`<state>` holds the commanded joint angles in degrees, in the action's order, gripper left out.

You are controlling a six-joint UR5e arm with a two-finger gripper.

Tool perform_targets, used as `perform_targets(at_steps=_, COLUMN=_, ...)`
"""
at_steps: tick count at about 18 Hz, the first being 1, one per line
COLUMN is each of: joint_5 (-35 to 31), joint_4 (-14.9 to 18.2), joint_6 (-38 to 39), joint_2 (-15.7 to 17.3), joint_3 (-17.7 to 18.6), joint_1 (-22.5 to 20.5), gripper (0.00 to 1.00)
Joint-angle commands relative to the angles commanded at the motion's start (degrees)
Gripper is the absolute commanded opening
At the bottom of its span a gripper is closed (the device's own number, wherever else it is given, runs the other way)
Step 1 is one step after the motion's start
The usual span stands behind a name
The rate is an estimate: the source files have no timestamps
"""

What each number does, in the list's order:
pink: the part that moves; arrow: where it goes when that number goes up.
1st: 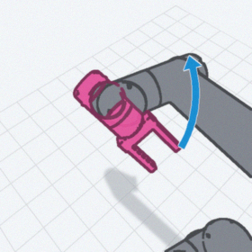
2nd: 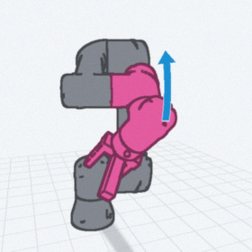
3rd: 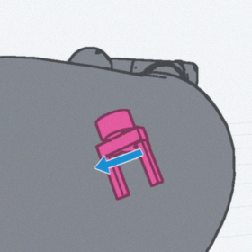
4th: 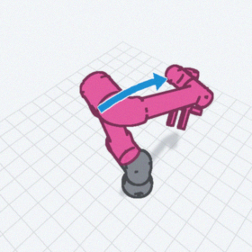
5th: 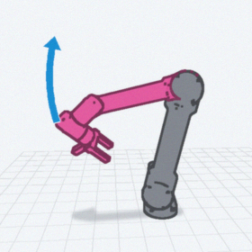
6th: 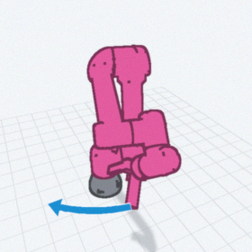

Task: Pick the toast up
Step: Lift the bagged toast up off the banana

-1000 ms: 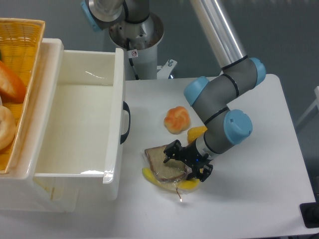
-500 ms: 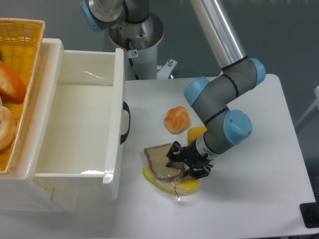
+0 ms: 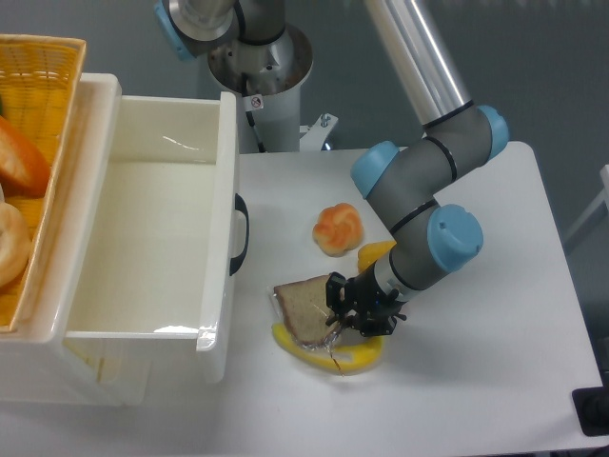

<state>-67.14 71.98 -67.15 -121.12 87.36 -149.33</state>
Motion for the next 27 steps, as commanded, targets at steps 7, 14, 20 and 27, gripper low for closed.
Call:
perform_targets(at_steps=7, joint_5=-8.3, joint_4=8.8, joint_6=0.8, joint_2=7.0, joint_3=0.3, joint_1=0.6, gripper=0.21)
perform_targets(at_steps=14, joint_5=-13.9, joint_4=17.4, joint_6=4.5, joint_2=11.9, joint_3=0.4, joint_1=0.9, gripper=0.21)
perform_targets(at_steps=20, joint_5=-21.2, joint_4=18.6, joint_6=6.0, joint_2=14.0, joint_3=0.0, joint_1=1.0, gripper=0.21)
perform_targets(at_steps=27, joint_5=-22.7, joint_4=18.4, joint_6=1.2, joint_2=14.4, joint_3=-1.3, joint_1=0.2, gripper=0.21)
